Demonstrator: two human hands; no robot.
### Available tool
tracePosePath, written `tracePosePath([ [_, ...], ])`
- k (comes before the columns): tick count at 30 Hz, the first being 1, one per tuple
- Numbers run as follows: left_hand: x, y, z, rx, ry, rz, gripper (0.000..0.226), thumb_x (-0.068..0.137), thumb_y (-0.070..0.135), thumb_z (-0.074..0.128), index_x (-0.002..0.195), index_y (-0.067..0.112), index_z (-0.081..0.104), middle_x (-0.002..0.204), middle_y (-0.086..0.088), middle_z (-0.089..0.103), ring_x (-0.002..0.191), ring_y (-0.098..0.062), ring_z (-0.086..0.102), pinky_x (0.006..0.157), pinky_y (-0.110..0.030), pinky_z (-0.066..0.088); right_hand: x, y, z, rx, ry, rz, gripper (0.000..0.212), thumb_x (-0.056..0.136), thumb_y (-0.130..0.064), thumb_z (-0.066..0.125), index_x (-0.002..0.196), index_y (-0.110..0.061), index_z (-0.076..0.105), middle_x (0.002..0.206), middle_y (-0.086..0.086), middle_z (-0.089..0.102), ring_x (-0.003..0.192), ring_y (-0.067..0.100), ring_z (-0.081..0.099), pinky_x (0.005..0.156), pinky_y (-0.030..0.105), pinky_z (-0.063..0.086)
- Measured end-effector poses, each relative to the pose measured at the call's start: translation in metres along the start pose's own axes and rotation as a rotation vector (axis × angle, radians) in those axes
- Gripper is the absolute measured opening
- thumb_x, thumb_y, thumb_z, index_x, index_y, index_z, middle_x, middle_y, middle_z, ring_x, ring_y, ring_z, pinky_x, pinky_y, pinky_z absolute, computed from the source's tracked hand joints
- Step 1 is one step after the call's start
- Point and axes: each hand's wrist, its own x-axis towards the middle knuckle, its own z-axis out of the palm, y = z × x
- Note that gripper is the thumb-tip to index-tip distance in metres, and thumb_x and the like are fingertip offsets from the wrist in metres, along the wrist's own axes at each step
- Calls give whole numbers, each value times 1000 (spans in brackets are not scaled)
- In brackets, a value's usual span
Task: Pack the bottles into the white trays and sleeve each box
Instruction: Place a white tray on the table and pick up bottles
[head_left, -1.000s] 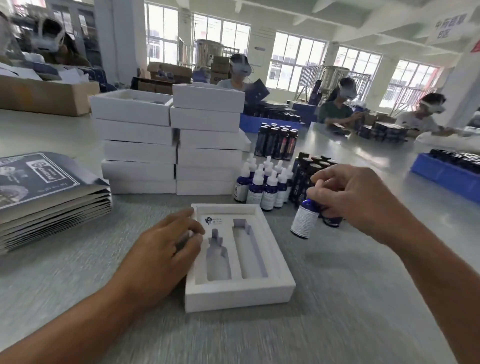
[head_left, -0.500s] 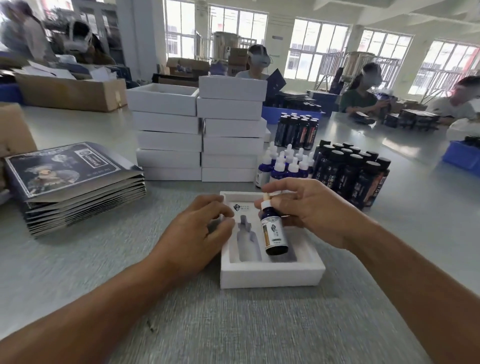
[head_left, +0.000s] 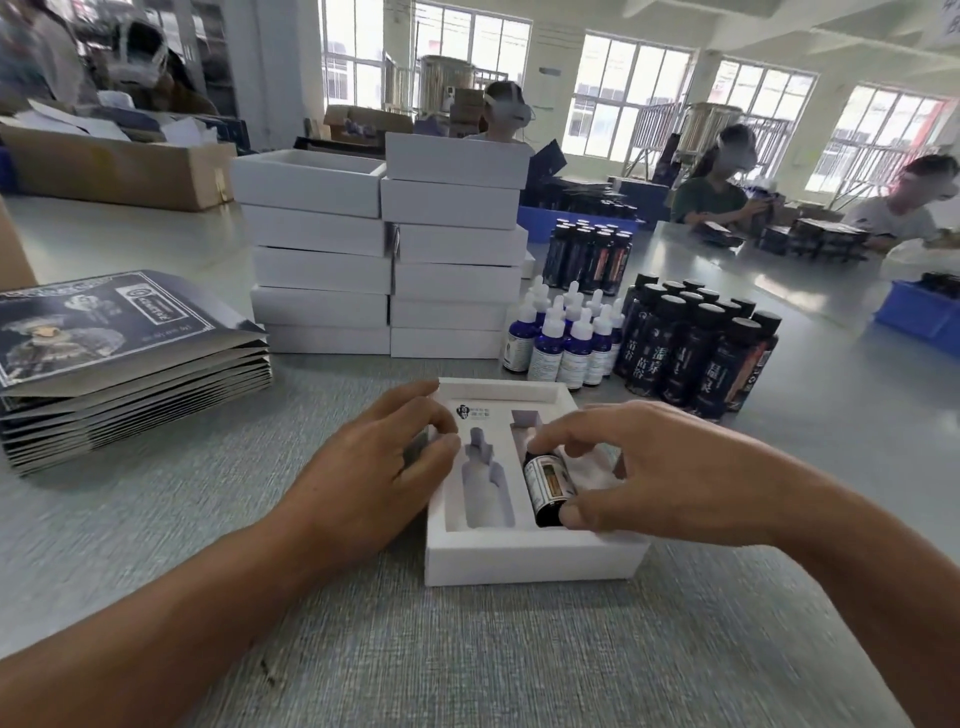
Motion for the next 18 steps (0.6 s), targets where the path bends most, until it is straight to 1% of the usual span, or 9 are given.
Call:
tracePosePath([
  [2,0,0,0,13,-10,-10,18,94,53,41,100,44,56,153,29,30,127,-4,45,101,-32,37,-2,1,1,14,18,11,53,77,-37,75,125,-51,56,104,-43,49,101,-29,42,81,13,36],
  [4,0,0,1,20,-11,-11,20,93,54,40,100,44,56,153,28,31,127,-4,45,98,-31,36,-1,1,3,-13,62,11,57,75,-37,78,126,-49,56,117,-36,54,103,-18,49,83,13,37],
  [5,0,0,1,23,-14,-12,23,91,55,38,100,44,56,152,27,31,127,-3,44,97,-30,35,0,1,5,-35,86,12,59,74,-38,80,127,-47,56,123,-32,54,101,-12,51,83,11,35],
  [7,-1,0,1,20,-16,-11,26,90,56,37,101,43,56,151,27,32,124,-1,44,95,-28,34,3,2,7,-59,115,12,64,72,-39,80,130,-46,54,128,-29,52,102,-8,47,80,3,27],
  [9,-1,0,1,13,-13,-7,25,91,55,38,102,41,56,150,27,33,124,0,42,95,-28,34,5,3,8,-62,97,5,66,74,-41,78,135,-43,52,132,-26,52,104,-8,45,80,2,24],
  [12,-2,0,1,12,-7,-6,22,94,50,40,102,39,57,150,24,35,125,0,42,97,-29,35,7,3,10,-79,88,-5,63,80,-43,73,138,-38,51,135,-23,56,109,-7,49,84,7,30],
  [15,-2,1,0,13,-14,-11,25,92,53,37,102,39,56,150,23,34,125,-3,43,97,-30,36,6,1,11,-99,94,-4,61,81,-40,69,139,-38,49,132,-22,58,107,-7,50,84,8,32],
  [16,-1,2,0,15,-17,-11,26,91,53,37,101,40,56,150,23,34,126,-3,43,97,-30,36,7,0,12,-110,79,-5,63,82,-39,69,140,-39,47,133,-20,56,110,-5,49,85,10,33],
  [18,-1,2,0,19,-20,-10,24,92,53,37,102,40,55,150,23,34,126,-5,44,97,-31,37,10,-1,12,-132,26,6,65,82,-39,68,142,-41,42,138,-12,52,119,6,48,87,20,33],
])
